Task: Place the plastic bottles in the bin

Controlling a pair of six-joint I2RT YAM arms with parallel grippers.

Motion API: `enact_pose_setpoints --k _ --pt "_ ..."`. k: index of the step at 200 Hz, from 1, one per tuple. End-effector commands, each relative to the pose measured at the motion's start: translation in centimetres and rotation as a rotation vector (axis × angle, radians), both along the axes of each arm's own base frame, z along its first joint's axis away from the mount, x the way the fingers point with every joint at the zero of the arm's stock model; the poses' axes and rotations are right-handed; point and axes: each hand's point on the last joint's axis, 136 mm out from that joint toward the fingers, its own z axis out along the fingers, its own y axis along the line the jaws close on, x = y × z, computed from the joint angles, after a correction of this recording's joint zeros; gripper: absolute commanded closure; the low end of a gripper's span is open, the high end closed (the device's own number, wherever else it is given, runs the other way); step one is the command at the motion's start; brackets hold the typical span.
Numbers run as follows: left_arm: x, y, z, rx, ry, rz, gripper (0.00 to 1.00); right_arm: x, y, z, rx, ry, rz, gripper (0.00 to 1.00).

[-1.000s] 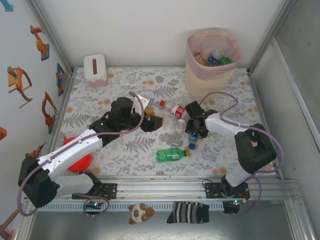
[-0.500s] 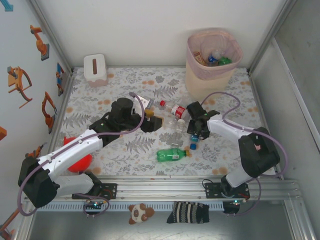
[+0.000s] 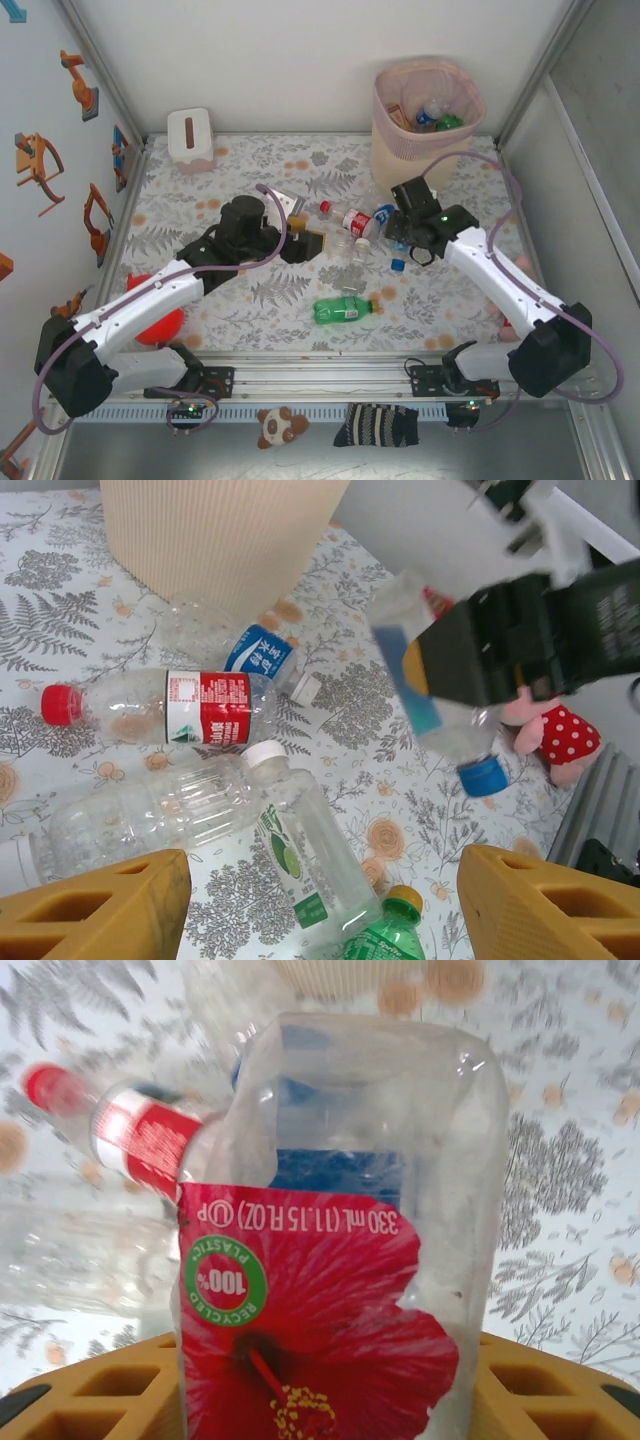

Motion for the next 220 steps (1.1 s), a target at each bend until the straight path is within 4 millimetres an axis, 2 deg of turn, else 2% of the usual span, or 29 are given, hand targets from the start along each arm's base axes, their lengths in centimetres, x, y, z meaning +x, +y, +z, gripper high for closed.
enact_pose_setpoints --k 1,73,120,159,185,220 --pt "0.2 0.1 1.2 -0.031 -0.013 0.018 0.30 0.4 -1.2 3.8 -0.080 -0.076 0.024 0.48" --pt "0.4 0.2 1.8 -0.037 -0.025 0.028 0.30 5.5 -2.3 15.5 -0.090 -0.318 0.040 0.48" --pt "0.5 0.2 2.0 -0.038 -0.026 0.033 0.29 10.4 -4.6 21.5 -0.072 -0.457 -0.007 0.48" --pt "0.6 0.3 2.1 -0.033 -0.028 0.041 0.29 15.1 -7.0 24.5 -0.084 -0.581 -0.047 0.48" --pt "0.7 0.4 2.1 -0.023 -0.029 0.042 0.29 18.3 -8.5 25.2 -0.076 -0.633 -0.054 0.48" --pt "0.8 0.5 1.9 -0.016 -0.031 0.048 0.29 22.2 -8.7 25.2 -0.078 -0.713 0.031 0.48"
